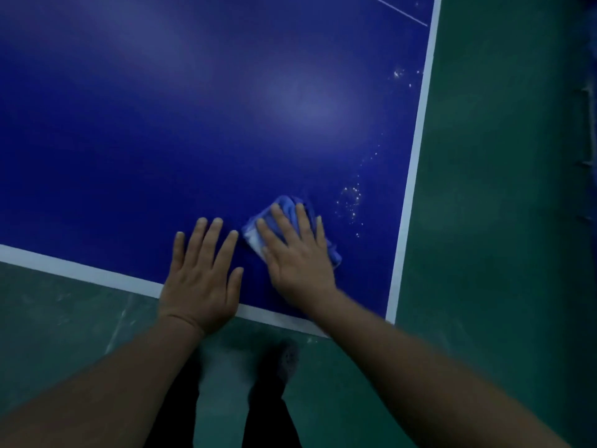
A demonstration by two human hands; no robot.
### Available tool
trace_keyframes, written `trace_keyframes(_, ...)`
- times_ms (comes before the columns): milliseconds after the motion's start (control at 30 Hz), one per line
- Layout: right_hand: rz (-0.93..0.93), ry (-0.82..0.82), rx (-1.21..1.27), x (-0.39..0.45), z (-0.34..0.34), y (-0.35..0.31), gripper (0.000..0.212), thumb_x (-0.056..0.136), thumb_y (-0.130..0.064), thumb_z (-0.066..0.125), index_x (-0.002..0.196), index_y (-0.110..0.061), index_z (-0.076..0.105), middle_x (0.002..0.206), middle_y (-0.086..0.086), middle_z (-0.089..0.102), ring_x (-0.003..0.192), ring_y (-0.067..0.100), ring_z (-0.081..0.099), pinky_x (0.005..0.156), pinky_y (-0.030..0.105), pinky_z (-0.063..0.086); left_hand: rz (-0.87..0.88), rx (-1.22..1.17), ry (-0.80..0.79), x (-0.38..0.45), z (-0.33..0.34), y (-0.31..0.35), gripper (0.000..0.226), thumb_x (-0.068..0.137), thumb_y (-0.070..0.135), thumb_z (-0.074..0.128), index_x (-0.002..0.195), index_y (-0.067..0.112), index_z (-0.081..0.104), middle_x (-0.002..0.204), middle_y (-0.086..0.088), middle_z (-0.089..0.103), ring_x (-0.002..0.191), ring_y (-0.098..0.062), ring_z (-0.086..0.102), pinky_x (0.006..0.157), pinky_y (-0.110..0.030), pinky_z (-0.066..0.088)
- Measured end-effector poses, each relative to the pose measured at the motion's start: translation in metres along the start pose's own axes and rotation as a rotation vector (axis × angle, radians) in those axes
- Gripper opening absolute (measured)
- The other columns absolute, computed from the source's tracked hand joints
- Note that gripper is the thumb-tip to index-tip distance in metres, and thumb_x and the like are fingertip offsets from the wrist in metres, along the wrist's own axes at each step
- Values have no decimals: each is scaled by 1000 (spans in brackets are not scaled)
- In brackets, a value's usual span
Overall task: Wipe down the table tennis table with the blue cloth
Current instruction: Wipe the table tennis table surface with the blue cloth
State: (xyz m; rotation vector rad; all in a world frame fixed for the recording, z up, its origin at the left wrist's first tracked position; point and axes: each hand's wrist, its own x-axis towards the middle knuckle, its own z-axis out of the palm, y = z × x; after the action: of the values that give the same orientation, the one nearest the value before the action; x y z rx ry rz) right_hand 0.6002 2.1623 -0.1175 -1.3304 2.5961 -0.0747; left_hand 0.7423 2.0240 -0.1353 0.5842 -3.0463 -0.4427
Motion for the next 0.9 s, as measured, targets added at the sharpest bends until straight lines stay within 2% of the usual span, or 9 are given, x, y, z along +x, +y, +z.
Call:
trace_keyframes(67,170,43,-107,25,-9,63,62,98,-28,35,158,-26,21,168,5,10,151,45,5,118,68,9,-4,32,2,1,1,-1,64,98,44,29,150,9,41,161,-18,29,152,-34,18,122,-58,9)
trace_keyframes(167,661,105,-4,46,-33,169,56,105,-30,24,160,-29,14,169,-1,1,152,42,-2,119,66,7,-4,60,5,0,2,1,64,98,44,29,151,10,39,162,-18,28,152,-35,18,122,-60,11)
trace_keyframes(233,737,128,116,40,-38,184,53,107,-37,18,160,-32,13,169,-4,-2,153,38,-6,121,62,2,4,66,6,1,1,1,65,98,44,30,152,9,39,162,-18,28,153,-35,17,121,-61,12)
trace_keyframes(400,114,38,-16,-74,4,86,58,101,-34,37,157,-29,23,168,2,10,153,38,0,121,58,0,-27,65,4,1,-1,1,65,97,44,29,152,10,39,162,-17,28,153,-33,17,122,-59,9)
trace_keyframes(500,-175,-46,-74,-104,5,97,54,103,-45,31,155,-34,25,166,-2,12,153,35,3,121,58,3,-22,56,6,0,-1,1,65,97,43,29,152,9,39,162,-17,28,153,-33,17,122,-59,9)
trace_keyframes(567,-89,-8,-72,-70,-5,128,53,102,-44,30,154,-33,29,165,-1,18,152,37,6,120,62,10,-19,51,16,0,-1,1,65,97,43,29,152,9,39,162,-18,28,153,-34,17,122,-60,9)
trace_keyframes(733,423,61,33,10,-27,166,55,106,-47,14,160,-34,15,169,-4,-1,154,31,-9,123,54,-4,-12,54,7,1,-1,1,66,97,43,28,152,9,39,162,-17,27,153,-34,17,122,-59,10)
trace_keyframes(800,342,67,12,-18,-15,135,55,105,-42,20,159,-32,18,168,-1,3,154,35,-4,122,58,1,-15,47,-7,0,-1,1,66,98,44,27,153,9,37,163,-17,26,153,-33,15,123,-58,9)
trace_keyframes(900,-78,-25,-60,-112,8,85,54,103,-43,30,156,-33,25,167,0,12,153,37,4,122,58,3,-27,39,-13,1,-2,1,66,98,44,26,152,9,38,162,-17,27,153,-33,15,123,-57,9)
